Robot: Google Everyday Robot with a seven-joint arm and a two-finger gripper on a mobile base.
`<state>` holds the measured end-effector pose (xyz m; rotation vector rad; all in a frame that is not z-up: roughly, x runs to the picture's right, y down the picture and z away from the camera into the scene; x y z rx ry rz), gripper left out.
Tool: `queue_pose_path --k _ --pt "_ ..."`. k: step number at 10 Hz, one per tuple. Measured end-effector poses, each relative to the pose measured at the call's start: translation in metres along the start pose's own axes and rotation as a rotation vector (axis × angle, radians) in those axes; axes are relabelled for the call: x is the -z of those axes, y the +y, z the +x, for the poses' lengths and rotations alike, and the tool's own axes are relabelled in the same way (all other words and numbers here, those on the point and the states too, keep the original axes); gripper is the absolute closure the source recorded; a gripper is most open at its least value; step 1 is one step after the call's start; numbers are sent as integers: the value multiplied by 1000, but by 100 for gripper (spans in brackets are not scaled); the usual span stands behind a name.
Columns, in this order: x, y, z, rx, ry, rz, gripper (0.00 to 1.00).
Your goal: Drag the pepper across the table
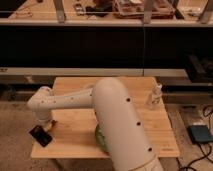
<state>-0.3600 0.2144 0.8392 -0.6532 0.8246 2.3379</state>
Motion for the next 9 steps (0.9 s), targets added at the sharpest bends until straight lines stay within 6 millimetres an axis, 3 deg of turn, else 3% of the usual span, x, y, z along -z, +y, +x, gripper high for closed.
queue_pose_path --k 3,5,9 --pt "0 2 2 13 -16 -3 100" --pt "11 0 -20 -27 -24 -29 100" --pt "17 -46 -81 -179 35 -59 100"
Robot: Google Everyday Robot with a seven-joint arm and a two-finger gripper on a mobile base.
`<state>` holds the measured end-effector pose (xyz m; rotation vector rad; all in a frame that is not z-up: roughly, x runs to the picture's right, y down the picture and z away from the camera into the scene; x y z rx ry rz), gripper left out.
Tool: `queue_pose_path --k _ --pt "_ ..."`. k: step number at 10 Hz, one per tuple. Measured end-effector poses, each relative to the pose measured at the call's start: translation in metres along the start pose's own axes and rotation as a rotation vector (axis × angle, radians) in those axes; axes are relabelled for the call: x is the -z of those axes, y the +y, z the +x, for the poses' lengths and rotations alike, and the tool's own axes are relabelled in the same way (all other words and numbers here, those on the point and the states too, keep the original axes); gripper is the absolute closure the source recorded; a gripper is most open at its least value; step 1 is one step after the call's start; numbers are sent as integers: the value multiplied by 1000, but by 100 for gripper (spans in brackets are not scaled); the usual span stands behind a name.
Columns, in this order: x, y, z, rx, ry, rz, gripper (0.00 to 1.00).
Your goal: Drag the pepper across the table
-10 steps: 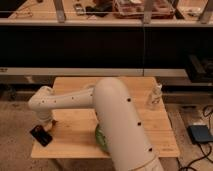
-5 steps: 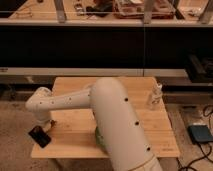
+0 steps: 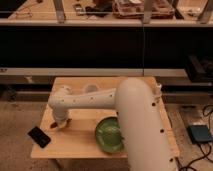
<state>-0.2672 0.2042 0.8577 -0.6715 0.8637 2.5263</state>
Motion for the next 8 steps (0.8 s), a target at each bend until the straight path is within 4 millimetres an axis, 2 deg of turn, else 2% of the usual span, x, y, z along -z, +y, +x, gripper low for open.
queue_pose_path --k 4,8 --pt "8 -28 -29 -47 44 -16 100" --pt "12 -55 -48 -72 69 -19 100"
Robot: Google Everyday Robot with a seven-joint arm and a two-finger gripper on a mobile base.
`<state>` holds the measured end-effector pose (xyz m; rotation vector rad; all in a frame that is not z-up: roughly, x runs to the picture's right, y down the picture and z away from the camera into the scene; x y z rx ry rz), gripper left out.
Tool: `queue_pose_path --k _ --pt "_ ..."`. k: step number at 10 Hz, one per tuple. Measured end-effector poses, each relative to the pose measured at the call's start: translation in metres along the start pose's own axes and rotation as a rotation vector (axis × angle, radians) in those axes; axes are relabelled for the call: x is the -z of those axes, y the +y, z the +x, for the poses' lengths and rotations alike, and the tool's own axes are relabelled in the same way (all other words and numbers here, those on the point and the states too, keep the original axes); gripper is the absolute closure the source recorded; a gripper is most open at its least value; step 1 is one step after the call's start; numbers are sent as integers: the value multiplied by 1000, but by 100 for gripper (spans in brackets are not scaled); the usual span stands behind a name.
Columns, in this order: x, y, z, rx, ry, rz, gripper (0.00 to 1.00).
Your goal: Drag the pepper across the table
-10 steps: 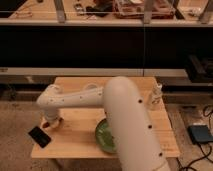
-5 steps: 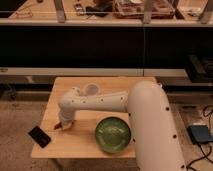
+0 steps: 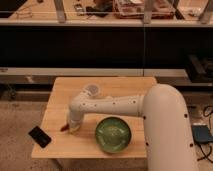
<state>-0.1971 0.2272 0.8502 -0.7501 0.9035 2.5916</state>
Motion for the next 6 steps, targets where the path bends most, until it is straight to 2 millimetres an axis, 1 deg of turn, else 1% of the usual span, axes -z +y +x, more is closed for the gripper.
queue_pose_path --k 6 --pt "4 -44 -7 8 62 6 100"
